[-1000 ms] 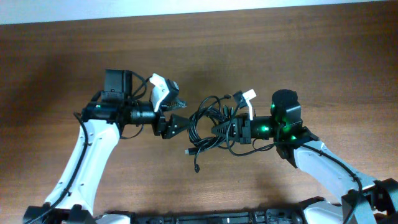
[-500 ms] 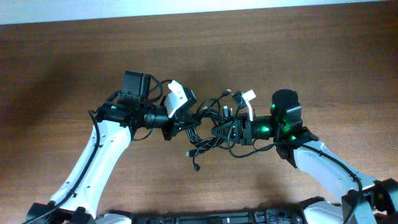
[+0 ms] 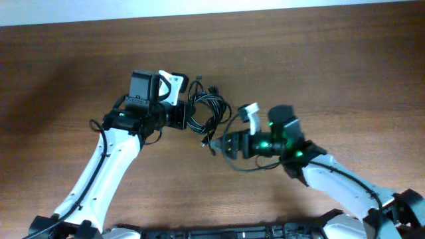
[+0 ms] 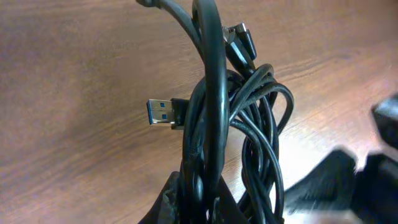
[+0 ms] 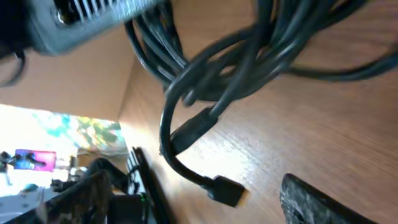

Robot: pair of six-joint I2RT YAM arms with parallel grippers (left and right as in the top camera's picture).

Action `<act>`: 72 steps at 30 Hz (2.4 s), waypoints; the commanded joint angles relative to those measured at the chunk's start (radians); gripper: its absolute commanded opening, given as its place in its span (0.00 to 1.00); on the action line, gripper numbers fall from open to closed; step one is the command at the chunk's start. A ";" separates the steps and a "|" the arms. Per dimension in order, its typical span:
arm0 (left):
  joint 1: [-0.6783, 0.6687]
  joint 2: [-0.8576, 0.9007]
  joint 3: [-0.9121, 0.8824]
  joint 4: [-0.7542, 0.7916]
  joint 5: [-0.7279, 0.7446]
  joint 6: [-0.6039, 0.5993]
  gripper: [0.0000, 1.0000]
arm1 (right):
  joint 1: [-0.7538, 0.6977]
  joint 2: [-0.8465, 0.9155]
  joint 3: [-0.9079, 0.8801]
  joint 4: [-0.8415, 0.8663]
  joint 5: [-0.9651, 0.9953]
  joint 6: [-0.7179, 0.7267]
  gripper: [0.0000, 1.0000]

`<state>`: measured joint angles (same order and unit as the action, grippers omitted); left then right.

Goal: Untangle cables

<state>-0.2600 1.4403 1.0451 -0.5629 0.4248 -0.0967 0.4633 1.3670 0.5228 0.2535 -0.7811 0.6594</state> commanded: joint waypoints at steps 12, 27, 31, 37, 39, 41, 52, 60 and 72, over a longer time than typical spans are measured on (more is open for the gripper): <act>-0.028 0.001 0.004 0.009 -0.087 -0.123 0.00 | 0.150 -0.013 0.005 -0.020 0.174 0.003 0.04; -0.137 0.001 0.003 0.010 0.268 0.293 0.00 | -0.097 -0.012 0.005 0.252 0.175 0.214 0.04; -0.139 0.001 0.003 0.021 0.268 0.222 0.00 | -0.096 -0.012 0.005 0.168 0.299 0.210 0.04; -0.158 0.001 0.003 0.022 0.357 0.121 0.00 | -0.042 -0.012 0.005 0.127 0.409 0.214 0.05; -0.163 0.001 0.003 0.060 0.344 0.020 0.00 | 0.009 -0.012 0.005 0.116 0.428 0.210 0.11; -0.146 0.001 0.003 0.094 0.233 -0.114 0.00 | 0.041 -0.012 0.005 0.055 0.448 0.209 0.37; 0.121 0.001 0.003 0.024 0.182 -0.252 0.00 | -0.161 -0.043 0.005 0.007 0.280 0.210 0.68; 0.119 0.001 0.003 0.025 0.375 -0.247 0.00 | -0.046 0.011 0.005 0.008 0.407 0.158 0.67; 0.119 0.001 0.003 -0.013 0.797 0.072 0.00 | -0.330 0.064 0.005 -0.241 0.479 0.156 0.69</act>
<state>-0.1425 1.4544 1.0332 -0.5701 1.1660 -0.1020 0.2405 1.4261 0.5331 0.0391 -0.1886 0.8333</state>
